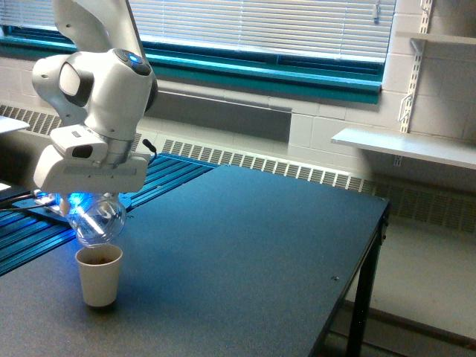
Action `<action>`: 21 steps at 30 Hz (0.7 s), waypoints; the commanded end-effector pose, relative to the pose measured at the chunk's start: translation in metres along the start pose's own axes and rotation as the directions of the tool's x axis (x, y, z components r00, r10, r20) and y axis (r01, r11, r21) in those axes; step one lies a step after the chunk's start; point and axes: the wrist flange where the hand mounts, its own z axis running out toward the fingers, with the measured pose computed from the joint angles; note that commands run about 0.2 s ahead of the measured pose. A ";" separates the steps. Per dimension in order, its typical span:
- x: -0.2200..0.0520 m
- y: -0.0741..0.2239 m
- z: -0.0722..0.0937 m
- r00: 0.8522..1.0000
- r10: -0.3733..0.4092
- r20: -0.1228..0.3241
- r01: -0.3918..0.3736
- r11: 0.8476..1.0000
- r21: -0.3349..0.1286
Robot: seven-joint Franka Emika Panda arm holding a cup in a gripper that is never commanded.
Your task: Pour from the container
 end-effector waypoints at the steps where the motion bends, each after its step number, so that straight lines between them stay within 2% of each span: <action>1: 0.000 -0.002 -0.005 1.000 -0.021 -0.003 0.021 1.000 0.005; 11: -0.003 0.000 -0.009 1.000 -0.021 -0.017 0.021 1.000 0.014; 21: -0.003 0.007 -0.018 0.999 -0.009 -0.050 0.010 1.000 0.027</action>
